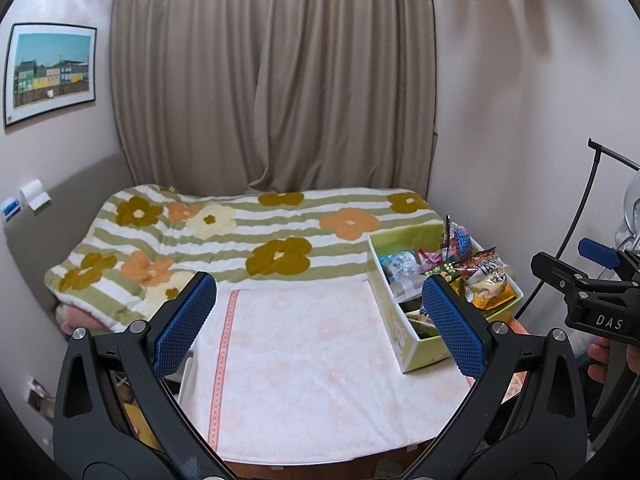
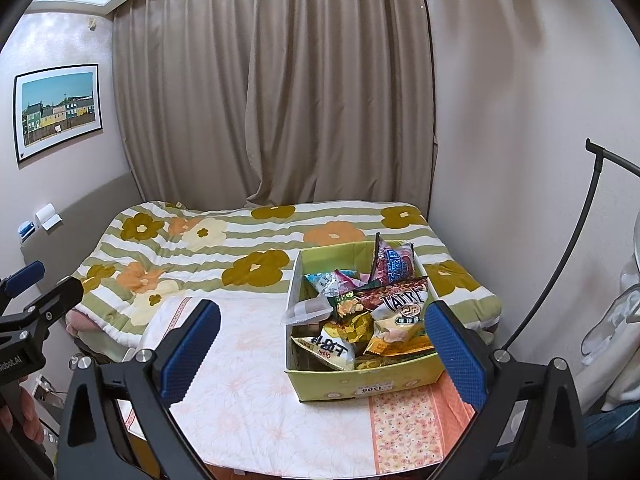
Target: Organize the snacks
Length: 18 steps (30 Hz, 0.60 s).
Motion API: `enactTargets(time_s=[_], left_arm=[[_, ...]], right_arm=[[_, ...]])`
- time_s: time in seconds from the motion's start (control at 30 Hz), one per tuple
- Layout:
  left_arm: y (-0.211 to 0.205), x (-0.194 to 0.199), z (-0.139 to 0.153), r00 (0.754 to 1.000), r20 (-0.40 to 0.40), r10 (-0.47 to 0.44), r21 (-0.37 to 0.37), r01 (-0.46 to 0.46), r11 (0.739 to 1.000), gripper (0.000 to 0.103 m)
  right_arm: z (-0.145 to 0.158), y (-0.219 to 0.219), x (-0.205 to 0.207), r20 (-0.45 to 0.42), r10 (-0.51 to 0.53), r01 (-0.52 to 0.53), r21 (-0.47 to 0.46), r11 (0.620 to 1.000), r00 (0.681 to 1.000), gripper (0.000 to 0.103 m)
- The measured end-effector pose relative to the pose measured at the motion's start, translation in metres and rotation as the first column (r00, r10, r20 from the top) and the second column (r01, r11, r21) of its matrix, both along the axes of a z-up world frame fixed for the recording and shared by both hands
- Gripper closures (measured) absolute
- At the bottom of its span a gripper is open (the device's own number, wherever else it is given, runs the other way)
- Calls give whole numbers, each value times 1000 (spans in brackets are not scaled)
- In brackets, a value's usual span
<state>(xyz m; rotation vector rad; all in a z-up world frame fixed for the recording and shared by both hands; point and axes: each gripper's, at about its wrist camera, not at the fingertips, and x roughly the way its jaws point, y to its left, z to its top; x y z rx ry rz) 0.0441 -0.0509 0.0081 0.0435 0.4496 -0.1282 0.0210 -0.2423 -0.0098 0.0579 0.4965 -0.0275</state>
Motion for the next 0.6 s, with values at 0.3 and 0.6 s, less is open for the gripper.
enactTargets(time_s=[0.3, 0.6], left_arm=[[0, -2, 0, 1000, 15, 4, 7, -5, 1000, 1], [0, -8, 3, 998, 55, 39, 35, -41, 999, 1]], right_arm=[[-1, 4, -1, -1, -9, 9, 0, 1000, 1000, 1], [-3, 6, -2, 2, -13, 13, -1, 1000, 1000, 1]])
